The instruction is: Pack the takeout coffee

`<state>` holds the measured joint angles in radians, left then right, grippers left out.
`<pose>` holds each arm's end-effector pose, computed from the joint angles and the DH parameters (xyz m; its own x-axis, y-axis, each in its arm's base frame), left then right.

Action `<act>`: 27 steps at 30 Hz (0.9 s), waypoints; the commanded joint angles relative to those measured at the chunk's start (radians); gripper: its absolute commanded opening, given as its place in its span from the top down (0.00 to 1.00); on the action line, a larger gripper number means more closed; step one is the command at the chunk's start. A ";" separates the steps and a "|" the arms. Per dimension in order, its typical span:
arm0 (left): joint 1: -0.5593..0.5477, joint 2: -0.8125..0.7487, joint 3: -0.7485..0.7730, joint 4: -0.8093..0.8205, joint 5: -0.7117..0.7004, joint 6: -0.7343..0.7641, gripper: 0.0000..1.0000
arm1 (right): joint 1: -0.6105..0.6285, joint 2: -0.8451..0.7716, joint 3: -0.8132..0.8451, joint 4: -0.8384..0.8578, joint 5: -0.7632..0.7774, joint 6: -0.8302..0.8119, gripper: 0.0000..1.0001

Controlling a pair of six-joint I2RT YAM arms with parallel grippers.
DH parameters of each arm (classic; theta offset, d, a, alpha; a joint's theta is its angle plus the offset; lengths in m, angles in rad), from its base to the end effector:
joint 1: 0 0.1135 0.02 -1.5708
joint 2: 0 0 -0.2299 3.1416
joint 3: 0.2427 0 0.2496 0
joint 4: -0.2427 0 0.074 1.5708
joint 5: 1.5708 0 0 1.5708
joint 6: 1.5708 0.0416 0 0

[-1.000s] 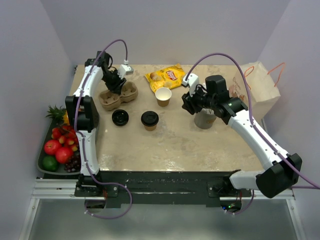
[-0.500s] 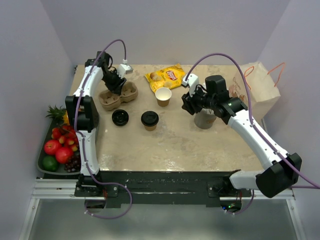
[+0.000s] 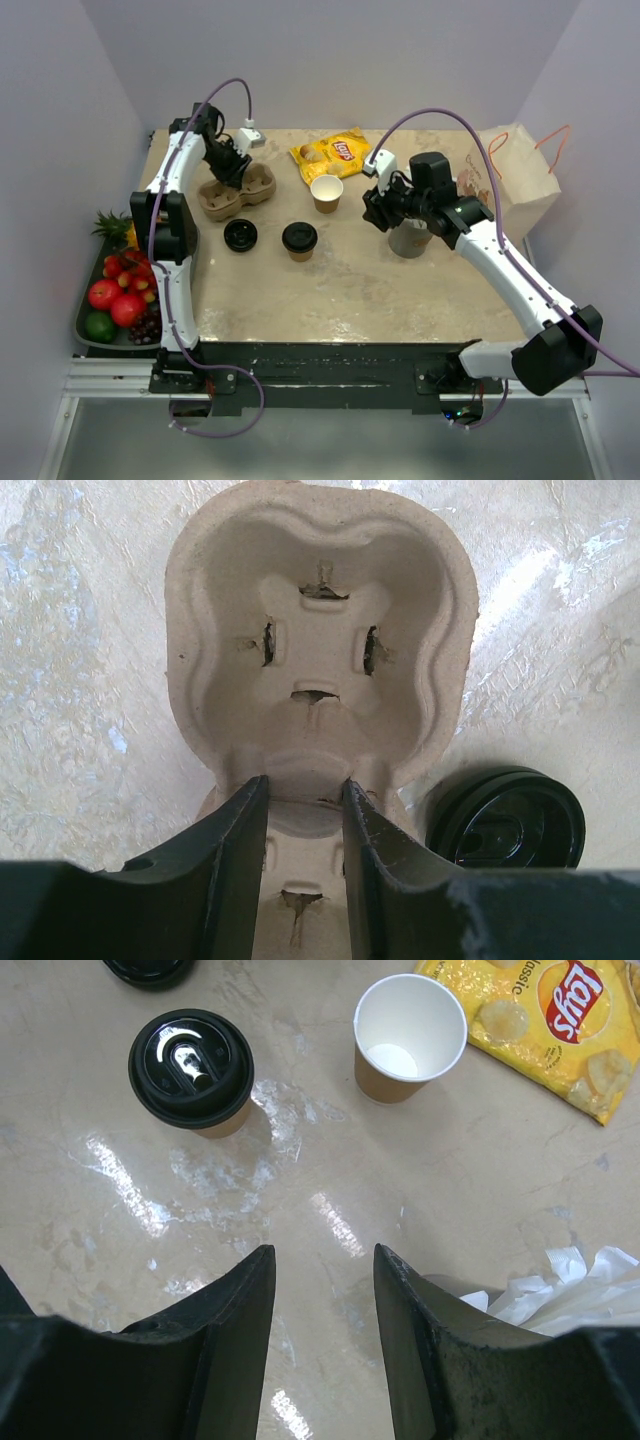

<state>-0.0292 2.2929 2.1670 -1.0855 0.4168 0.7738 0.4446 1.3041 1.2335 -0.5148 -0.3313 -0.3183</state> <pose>0.4586 -0.0302 0.2102 -0.5511 0.6554 -0.5164 0.7748 0.6317 -0.0253 0.2648 0.1412 0.3154 -0.2699 -0.4564 -0.8479 -0.7748 0.6257 -0.0901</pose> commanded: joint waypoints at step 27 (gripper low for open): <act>0.012 -0.193 -0.165 0.141 -0.062 -0.001 0.87 | -0.003 -0.020 -0.014 0.036 -0.011 0.010 0.52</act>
<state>-0.0265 2.1448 1.9762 -0.9562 0.4004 0.7261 0.4446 1.3041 1.2190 -0.5079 -0.3317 -0.3176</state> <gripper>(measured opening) 0.374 0.477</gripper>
